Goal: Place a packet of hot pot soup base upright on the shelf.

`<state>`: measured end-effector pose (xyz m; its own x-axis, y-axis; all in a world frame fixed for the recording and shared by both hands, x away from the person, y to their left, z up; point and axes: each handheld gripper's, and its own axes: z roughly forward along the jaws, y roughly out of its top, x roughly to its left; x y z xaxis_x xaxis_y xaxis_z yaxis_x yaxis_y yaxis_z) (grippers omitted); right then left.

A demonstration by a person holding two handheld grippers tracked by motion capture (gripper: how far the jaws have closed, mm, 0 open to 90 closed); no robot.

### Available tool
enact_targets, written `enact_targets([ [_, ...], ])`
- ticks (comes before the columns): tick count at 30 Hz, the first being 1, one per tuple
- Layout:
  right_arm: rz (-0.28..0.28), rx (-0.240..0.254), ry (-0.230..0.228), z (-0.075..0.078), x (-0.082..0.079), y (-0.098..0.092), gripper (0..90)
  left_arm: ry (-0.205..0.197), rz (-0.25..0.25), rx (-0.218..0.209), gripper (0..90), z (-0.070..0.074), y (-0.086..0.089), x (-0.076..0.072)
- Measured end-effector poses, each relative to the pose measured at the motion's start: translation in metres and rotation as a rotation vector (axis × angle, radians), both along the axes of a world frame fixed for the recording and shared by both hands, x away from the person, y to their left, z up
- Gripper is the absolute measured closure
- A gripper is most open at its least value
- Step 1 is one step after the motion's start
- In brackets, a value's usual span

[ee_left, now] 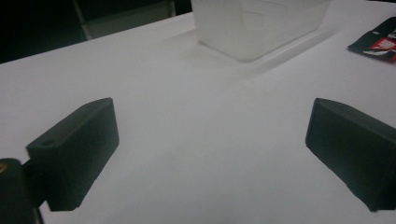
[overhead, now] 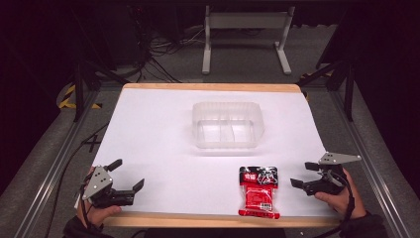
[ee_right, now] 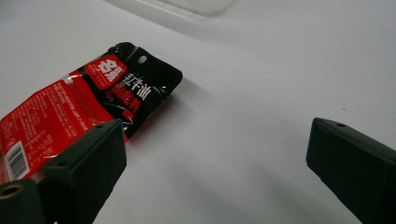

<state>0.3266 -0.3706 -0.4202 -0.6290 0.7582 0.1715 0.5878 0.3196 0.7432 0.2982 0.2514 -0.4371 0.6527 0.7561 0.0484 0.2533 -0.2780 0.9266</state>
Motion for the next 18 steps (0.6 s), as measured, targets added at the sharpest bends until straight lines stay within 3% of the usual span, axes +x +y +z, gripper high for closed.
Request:
enact_targets([
  [3, 0.02, -0.006, 0.039, -0.003, 0.003, 0.007, 5.1, 0.037, -0.034, 0.064, 4.5, -0.005, -0.013, 0.002],
  [5, 0.039, -0.012, 0.042, -0.004, 0.004, 0.014, 5.0, 0.048, -0.042, 0.087, 4.5, -0.007, -0.018, 0.003],
  [10, 0.051, -0.015, 0.051, -0.006, 0.009, 0.024, 4.0, 0.056, -0.041, 0.105, 6.0, -0.01, -0.02, 0.005],
  [18, 0.113, -0.07, 0.06, -0.009, 0.024, 0.05, 4.0, 0.058, -0.037, 0.121, 6.7, -0.012, -0.019, 0.007],
])
